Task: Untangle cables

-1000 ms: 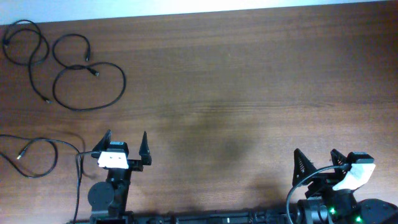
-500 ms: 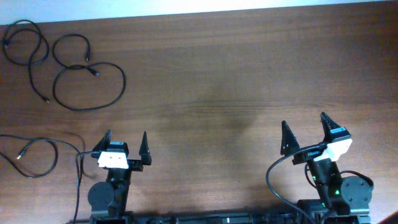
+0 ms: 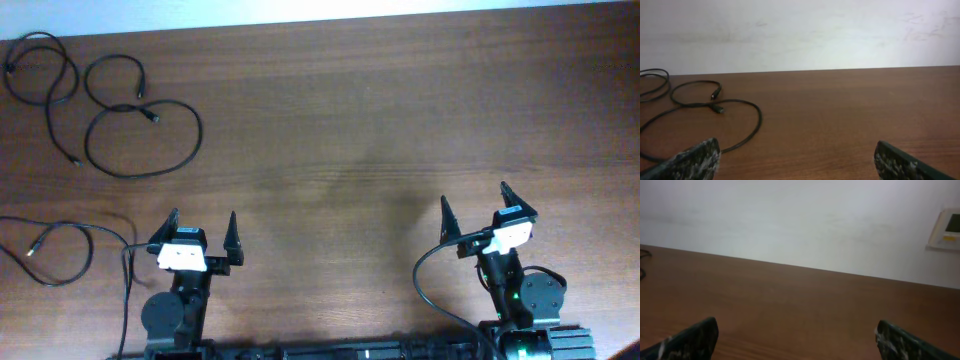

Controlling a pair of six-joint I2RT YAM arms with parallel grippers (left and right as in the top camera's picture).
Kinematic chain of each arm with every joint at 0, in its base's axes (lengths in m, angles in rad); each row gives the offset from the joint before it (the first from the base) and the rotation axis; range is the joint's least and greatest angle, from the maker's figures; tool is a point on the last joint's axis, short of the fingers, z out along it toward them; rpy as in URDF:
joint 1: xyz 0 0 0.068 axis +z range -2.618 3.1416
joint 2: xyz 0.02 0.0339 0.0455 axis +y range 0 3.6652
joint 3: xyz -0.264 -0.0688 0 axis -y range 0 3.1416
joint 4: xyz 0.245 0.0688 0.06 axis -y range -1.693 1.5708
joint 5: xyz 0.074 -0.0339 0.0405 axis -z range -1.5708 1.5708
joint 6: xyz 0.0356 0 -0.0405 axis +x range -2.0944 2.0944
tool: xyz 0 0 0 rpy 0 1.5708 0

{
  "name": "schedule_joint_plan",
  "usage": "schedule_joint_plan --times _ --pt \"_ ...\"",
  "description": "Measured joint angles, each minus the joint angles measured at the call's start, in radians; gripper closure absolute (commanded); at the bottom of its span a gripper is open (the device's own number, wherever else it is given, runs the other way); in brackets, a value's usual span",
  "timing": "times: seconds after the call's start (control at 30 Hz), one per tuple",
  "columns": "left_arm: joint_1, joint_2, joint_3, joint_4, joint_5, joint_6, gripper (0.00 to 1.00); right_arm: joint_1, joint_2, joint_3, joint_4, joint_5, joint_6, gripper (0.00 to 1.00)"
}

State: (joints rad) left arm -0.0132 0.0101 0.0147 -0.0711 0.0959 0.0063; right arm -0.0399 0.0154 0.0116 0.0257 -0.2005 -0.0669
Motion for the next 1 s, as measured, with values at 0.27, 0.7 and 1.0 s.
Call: schedule_joint_plan --times 0.27,0.7,1.0 --pt "0.000 0.000 0.000 0.000 0.000 0.000 0.01 0.000 -0.001 -0.001 -0.083 0.029 -0.005 0.01" --pt "0.000 0.000 0.000 0.000 0.000 0.000 0.01 0.000 -0.001 -0.001 -0.092 0.092 0.005 0.01" --pt "0.000 0.000 0.000 0.000 0.000 0.000 0.01 0.000 -0.001 -0.001 -0.094 0.126 0.040 0.01"
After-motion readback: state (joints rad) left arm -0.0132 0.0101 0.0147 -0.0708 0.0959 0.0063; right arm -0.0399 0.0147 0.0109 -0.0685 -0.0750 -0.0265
